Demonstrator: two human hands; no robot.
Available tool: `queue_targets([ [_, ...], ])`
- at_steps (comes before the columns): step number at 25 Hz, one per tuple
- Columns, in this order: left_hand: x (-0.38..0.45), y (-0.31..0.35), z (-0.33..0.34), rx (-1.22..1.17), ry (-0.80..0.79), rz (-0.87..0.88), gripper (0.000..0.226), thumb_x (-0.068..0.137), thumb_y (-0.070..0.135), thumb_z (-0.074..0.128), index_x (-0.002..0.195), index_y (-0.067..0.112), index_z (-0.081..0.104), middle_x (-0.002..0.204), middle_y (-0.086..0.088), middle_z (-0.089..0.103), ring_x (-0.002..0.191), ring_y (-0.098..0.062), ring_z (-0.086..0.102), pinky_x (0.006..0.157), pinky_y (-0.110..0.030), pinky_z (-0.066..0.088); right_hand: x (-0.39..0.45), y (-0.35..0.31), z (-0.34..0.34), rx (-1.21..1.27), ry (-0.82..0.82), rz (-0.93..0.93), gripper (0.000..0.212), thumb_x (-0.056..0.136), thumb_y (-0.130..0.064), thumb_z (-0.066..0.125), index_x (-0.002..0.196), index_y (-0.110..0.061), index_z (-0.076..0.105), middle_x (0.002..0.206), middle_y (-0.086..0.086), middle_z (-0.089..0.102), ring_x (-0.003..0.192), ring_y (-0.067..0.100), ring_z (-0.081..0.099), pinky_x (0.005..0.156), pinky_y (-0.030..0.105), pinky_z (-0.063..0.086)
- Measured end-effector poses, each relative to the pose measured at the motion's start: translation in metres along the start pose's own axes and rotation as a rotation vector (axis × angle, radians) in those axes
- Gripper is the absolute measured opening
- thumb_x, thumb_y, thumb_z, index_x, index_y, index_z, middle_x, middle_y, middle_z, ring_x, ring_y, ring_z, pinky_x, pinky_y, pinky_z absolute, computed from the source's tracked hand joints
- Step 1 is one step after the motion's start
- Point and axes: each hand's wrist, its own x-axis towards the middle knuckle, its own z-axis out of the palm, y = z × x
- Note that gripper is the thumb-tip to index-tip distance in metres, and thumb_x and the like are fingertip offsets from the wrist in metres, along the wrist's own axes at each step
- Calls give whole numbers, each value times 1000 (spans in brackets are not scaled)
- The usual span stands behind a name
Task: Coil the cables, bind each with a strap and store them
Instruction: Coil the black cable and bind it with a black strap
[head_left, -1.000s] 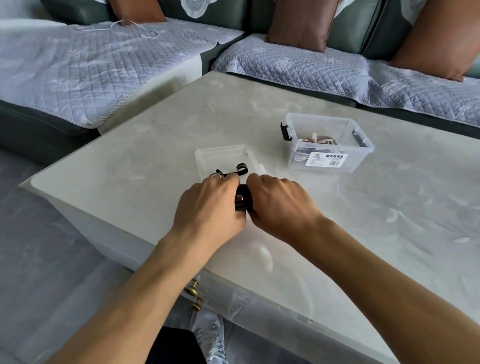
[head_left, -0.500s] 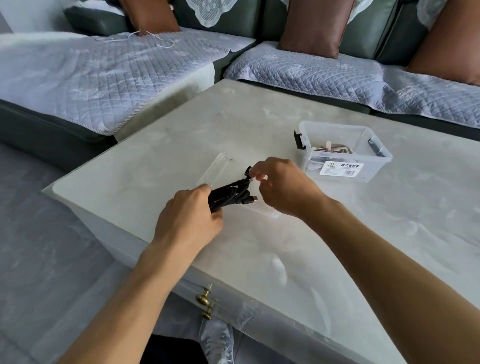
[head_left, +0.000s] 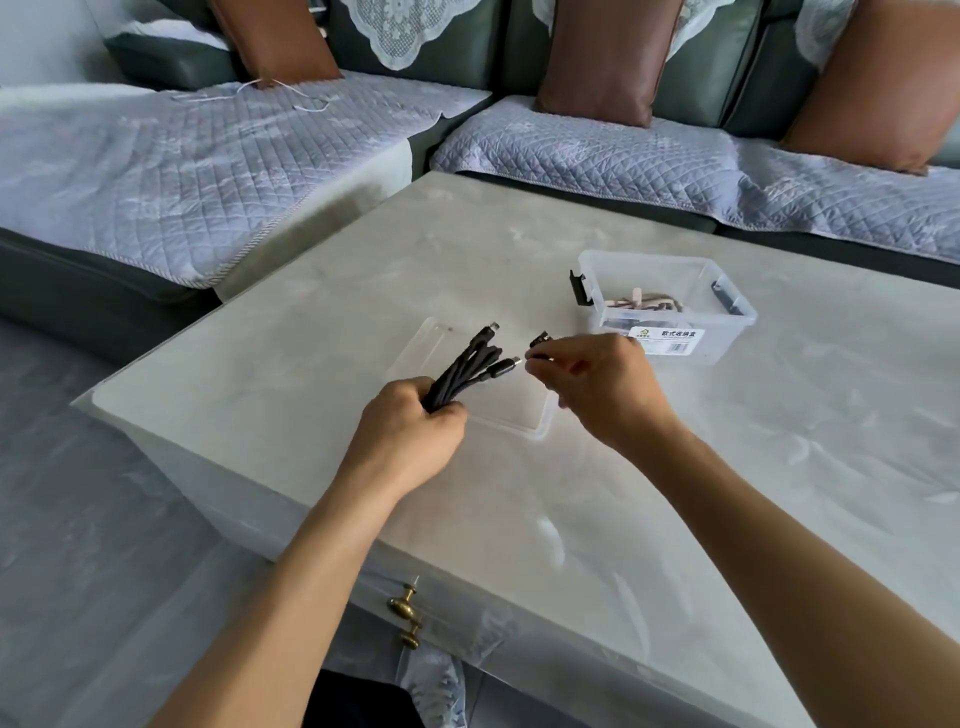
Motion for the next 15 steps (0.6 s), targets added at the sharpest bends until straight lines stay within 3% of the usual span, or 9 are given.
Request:
queue_targets([
  [4, -14, 31, 33, -296, -194, -48, 36, 87, 17, 60, 62, 21, 36, 42, 10, 26, 38, -14, 23, 42, -17, 20, -67, 23, -50, 79, -8, 161, 15, 86, -10, 71, 91, -22, 77, 71, -9, 72, 62, 6, 68, 63, 24, 55],
  [8, -34, 50, 68, -168, -358, 82, 29, 88, 24, 61, 69, 19, 40, 45, 10, 24, 42, -15, 24, 44, -22, 18, -121, 48, -85, -51, 16, 200, 9, 87, -20, 70, 93, -25, 75, 74, -17, 68, 62, 4, 60, 57, 15, 45],
  [12, -54, 65, 94, -2, -426, 230, 33, 90, 29, 61, 69, 13, 41, 48, 11, 27, 45, -12, 27, 45, -25, 23, -149, 63, -106, -186, -56, 187, 21, 94, -23, 57, 84, -13, 72, 77, 2, 69, 65, 21, 57, 66, 35, 48],
  [15, -61, 73, 107, 48, -408, 275, 34, 90, 30, 62, 73, 6, 45, 52, 10, 29, 48, -13, 29, 49, -26, 24, -157, 63, -122, -136, -222, 167, 15, 93, -26, 60, 95, -28, 74, 80, -9, 71, 70, 10, 59, 67, 22, 47],
])
